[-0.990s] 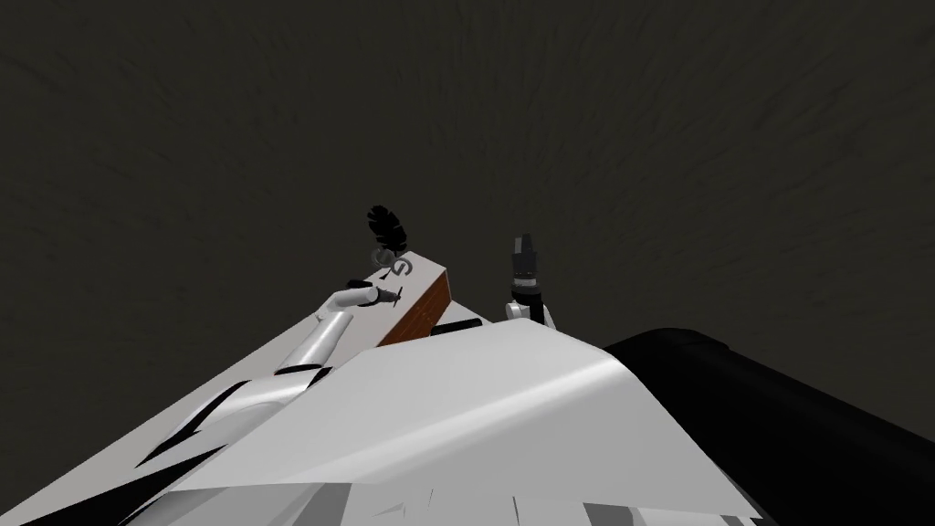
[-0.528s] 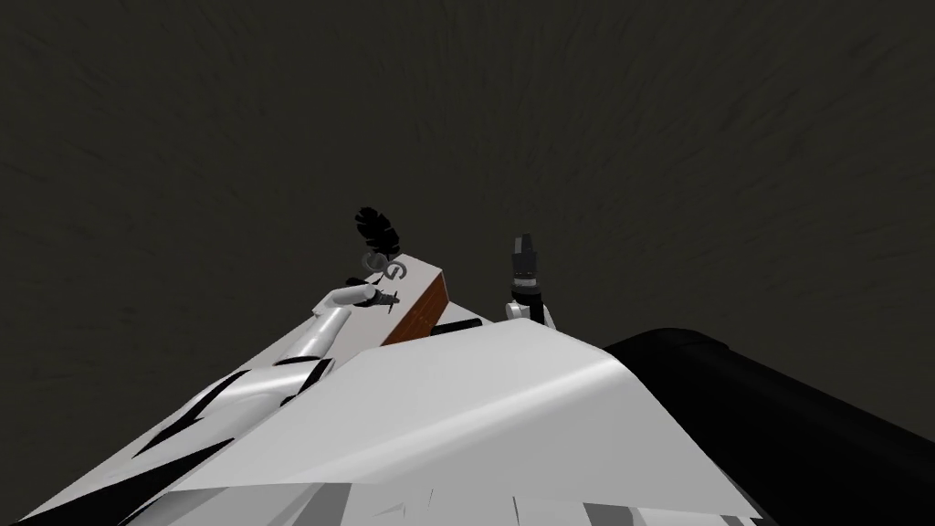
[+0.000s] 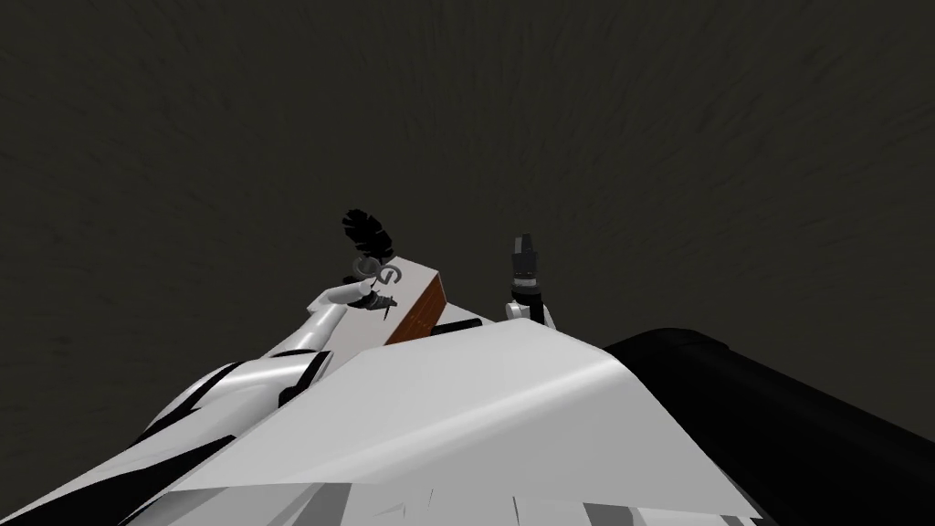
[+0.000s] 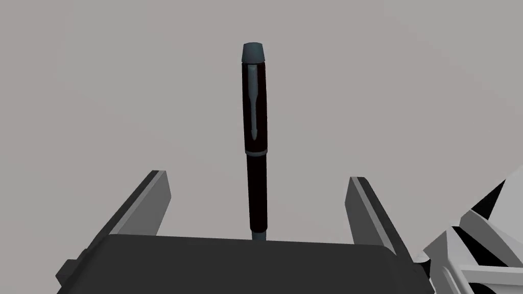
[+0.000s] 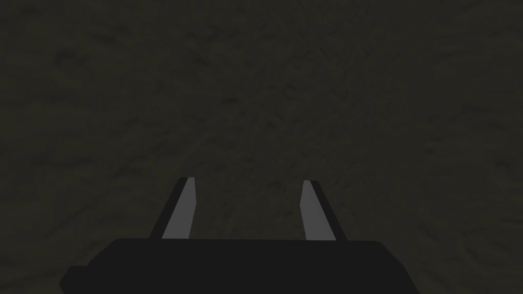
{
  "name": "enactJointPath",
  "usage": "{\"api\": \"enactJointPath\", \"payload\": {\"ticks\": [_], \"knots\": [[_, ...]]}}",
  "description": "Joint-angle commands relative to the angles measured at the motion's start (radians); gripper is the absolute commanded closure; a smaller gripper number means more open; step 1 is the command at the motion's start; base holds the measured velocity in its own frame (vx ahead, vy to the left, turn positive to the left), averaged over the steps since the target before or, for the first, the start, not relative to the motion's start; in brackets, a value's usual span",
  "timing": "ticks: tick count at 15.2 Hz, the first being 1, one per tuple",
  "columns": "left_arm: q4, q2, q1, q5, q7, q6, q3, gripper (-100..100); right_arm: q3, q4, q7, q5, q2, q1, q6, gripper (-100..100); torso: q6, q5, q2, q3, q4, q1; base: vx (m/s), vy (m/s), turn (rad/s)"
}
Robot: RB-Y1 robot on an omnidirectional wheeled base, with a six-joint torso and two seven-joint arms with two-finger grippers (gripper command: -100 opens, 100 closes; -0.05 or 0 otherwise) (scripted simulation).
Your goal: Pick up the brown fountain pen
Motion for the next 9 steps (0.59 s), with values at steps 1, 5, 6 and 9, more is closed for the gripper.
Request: {"api": "enactJointPath", "payload": {"ticks": [1, 5, 6, 9], "knots": [[0.0, 0.0, 0.0, 0.0, 0.0, 0.0, 0.0, -100, 0.0, 0.0, 0.0, 0.0, 0.0, 0.0, 0.0, 0, 0.0, 0.0, 0.0, 0.0, 0.0, 0.0, 0.012, 0.013, -0.034], [0.057, -0.037, 0.02, -0.022, -0.042, -0.062, 0.016, -100, 0.0, 0.0, 0.0, 0.0, 0.0, 0.0, 0.0, 0, -0.001, 0.0, 0.0, 0.0, 0.0, -0.002, 0.026, -0.013, 0.054], [0.044, -0.027, 0.015, -0.015, -0.03, -0.043, 0.013, -100, 0.0, 0.0, 0.0, 0.0, 0.0, 0.0, 0.0, 0, -0.001, 0.0, 0.0, 0.0, 0.0, -0.002, 0.005, -0.013, 0.025], [0.045, -0.029, 0.017, -0.017, -0.033, -0.048, 0.013, 100, 0.0, 0.0, 0.0, 0.0, 0.0, 0.0, 0.0, 0, 0.0, 0.0, 0.001, 0.001, 0.0, -0.002, 0.001, -0.002, 0.001]]}}
